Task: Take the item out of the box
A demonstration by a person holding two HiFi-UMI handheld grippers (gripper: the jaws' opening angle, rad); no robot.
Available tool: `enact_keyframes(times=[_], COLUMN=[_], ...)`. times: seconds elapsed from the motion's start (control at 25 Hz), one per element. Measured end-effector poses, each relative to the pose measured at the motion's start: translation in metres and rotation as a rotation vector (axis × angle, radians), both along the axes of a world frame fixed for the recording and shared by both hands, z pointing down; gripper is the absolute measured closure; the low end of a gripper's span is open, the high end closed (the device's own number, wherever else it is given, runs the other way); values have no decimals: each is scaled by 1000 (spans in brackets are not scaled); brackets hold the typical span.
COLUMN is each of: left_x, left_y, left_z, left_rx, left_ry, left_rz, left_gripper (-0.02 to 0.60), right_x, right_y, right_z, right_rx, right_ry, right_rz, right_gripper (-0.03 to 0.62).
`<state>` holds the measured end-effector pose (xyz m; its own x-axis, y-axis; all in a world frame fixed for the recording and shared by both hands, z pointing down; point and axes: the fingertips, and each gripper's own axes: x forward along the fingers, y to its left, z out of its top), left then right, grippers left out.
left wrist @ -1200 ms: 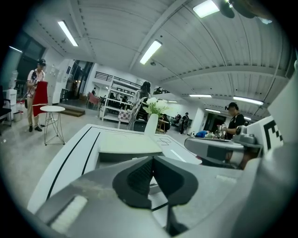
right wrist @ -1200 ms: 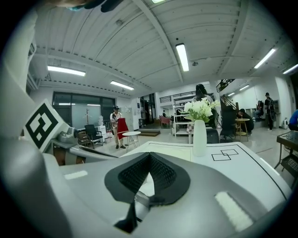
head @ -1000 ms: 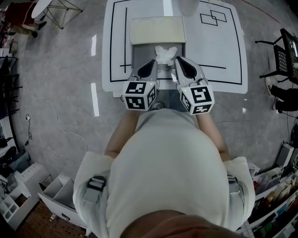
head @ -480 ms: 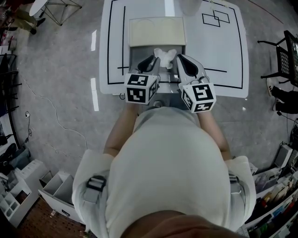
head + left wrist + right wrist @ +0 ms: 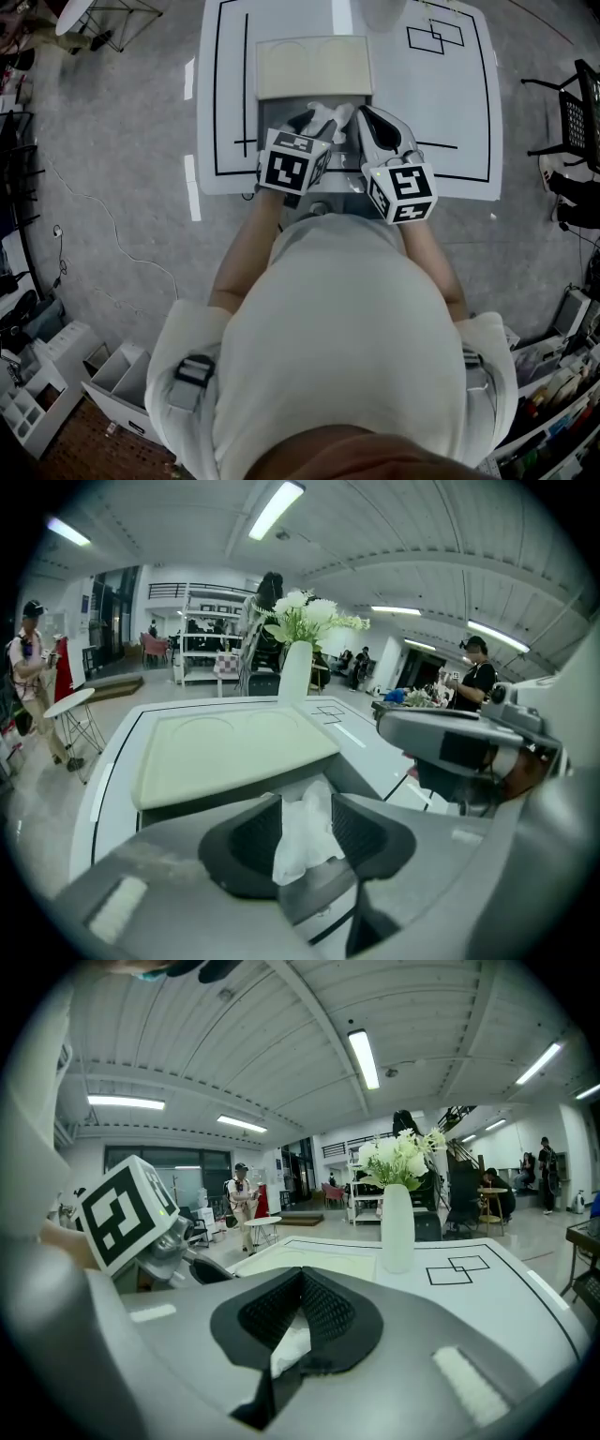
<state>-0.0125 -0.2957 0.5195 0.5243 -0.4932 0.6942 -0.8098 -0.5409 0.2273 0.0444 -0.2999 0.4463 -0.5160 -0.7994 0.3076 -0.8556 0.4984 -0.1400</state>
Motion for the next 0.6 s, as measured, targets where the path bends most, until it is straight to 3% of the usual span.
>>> enact_keyframes(times=[0.6], left_x=[8], left_y=[4], left_z=[47], left_rx=[-219], left_ry=[-188], left_rz=[110], left_gripper=[417], right_x=[10], right_y=[-17], right_z=[7], right_rx=[-27], right_ry=[-16], right_rz=[13], right_gripper=[592])
